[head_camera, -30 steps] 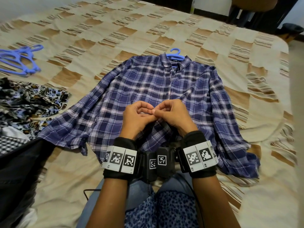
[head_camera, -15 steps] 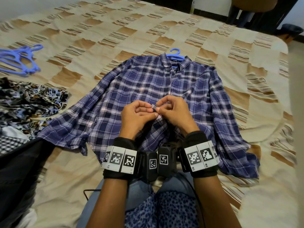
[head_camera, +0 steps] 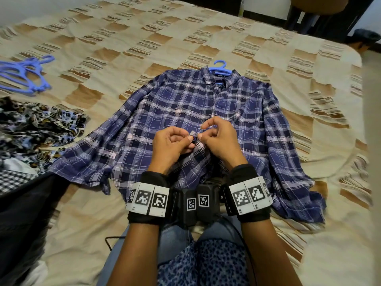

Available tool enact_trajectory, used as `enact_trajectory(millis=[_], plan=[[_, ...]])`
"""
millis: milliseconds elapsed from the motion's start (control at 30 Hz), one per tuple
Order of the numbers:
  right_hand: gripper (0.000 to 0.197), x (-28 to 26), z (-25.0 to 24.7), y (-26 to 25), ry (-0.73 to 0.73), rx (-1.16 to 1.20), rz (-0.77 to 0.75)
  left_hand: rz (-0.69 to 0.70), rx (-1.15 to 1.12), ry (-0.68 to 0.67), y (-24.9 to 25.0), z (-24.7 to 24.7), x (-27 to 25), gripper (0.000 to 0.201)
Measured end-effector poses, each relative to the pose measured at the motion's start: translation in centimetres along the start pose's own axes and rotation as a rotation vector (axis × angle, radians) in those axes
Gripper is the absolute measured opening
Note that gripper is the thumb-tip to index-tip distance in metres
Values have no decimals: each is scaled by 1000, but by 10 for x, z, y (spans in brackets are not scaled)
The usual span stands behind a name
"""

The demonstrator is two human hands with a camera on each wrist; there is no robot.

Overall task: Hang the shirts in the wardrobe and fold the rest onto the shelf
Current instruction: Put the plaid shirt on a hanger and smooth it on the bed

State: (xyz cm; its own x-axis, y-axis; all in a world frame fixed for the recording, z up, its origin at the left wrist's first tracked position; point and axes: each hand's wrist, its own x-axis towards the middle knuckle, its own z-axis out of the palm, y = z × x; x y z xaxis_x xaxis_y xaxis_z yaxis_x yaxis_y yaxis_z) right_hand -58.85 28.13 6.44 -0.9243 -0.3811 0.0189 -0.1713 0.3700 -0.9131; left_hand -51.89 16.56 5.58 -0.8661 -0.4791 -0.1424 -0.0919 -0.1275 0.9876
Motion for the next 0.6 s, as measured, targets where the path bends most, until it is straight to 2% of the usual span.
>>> enact_trajectory(millis=[133,233,333,467,600], plan=[[21,1,-3,2,-48,77,63,-34,9,-63,-1,-3,1,19],[16,1,-7,5,-143,96,92,-56,81,-113,-5,-5,2,21],[10,-1,-14,6,-194,109,120,-38,201,-88,-5,-6,2,22],[8,3,-39,6,-124,61,132,-5,313,-24,10,-19,8,15],[8,48,-75,15,-98,-80,121,-18,413,-113,40,-25,44,12]])
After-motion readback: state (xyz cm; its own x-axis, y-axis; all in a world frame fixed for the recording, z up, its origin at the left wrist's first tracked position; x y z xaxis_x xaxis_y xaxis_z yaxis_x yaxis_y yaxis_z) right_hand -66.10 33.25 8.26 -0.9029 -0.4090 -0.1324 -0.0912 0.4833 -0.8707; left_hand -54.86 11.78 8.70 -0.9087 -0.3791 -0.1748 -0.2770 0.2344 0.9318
